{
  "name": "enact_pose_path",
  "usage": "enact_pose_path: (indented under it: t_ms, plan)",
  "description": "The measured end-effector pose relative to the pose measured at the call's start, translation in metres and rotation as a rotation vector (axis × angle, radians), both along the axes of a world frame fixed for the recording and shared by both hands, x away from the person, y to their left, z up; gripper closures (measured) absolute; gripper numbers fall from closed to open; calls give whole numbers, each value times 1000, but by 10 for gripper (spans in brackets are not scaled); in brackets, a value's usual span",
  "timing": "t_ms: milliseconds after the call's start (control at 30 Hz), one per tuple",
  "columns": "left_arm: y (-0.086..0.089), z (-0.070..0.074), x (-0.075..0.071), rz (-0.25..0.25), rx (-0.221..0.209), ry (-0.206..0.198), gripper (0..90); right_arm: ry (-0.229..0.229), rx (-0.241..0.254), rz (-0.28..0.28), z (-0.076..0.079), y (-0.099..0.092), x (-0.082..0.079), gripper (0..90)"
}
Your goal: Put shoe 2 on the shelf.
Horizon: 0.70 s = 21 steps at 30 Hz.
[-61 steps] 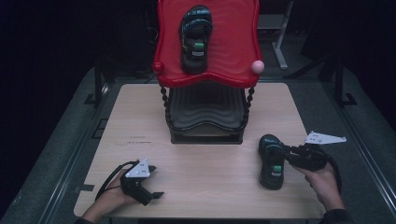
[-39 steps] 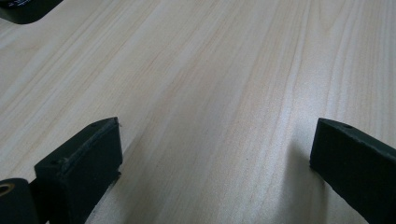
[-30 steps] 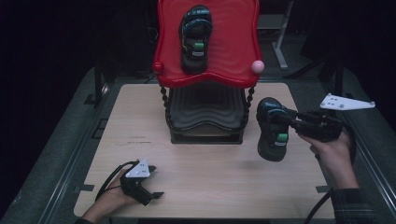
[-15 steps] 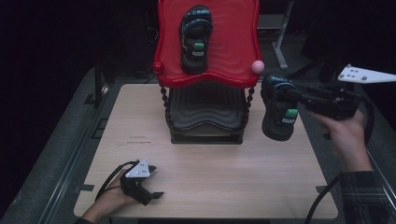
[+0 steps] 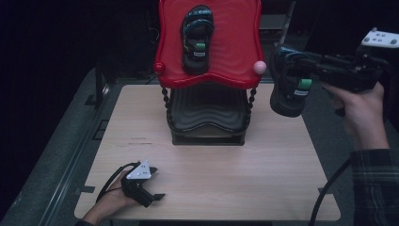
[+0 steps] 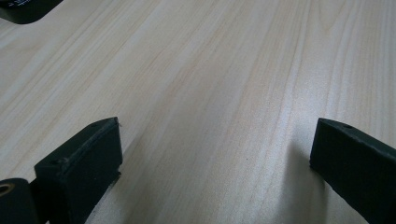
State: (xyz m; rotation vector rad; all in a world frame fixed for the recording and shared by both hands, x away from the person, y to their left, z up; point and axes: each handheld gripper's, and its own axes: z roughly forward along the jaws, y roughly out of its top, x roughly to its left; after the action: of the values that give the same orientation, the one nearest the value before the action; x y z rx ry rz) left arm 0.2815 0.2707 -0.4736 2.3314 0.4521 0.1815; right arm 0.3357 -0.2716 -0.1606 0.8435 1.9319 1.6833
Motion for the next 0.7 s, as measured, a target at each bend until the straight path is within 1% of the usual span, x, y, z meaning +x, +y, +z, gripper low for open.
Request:
enact_pose_path:
  t_ms: [233, 433, 600, 700]
  plan:
    - [0, 0, 0, 0, 0, 0, 20, -24, 6, 12, 24, 11, 12, 679]
    - [0, 0, 0, 2, -3, 1, 20, -56, 10, 29, 46, 26, 24, 679]
    - [0, 0, 0, -1, 0, 0, 20, -72, 23, 47, 59, 39, 37, 679]
    - [0, 0, 0, -1, 1, 0, 20, -79, 27, 55, 62, 47, 45, 680]
